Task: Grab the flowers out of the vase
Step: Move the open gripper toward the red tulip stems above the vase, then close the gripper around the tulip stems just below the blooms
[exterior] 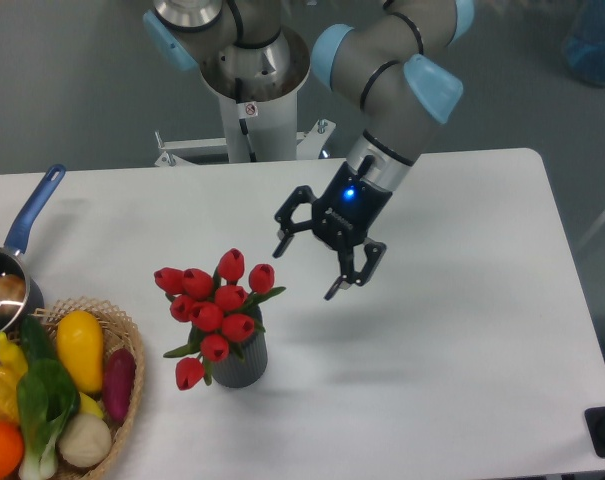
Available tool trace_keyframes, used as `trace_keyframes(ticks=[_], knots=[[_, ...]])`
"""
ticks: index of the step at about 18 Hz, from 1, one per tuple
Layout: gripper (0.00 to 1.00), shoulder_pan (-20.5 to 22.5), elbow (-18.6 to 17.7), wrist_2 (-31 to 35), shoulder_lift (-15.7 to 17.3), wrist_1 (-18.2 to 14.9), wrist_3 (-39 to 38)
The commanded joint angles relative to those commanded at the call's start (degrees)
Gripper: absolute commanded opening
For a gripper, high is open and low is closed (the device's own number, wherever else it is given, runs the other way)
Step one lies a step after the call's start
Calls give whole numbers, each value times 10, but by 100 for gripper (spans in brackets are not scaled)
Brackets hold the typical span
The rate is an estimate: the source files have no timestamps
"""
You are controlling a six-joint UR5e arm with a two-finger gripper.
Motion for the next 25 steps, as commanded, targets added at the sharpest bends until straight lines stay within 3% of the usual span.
trace_keyframes(ticks=[4, 11, 16, 21, 25], knots=[[100, -9, 8, -44, -21, 2, 3], [100, -40, 52, -48, -72, 2, 1], [100, -55, 56, -66, -83, 11, 4], [59, -55, 56, -86, -85, 21, 8], [12, -54, 50, -85, -84, 21, 11]])
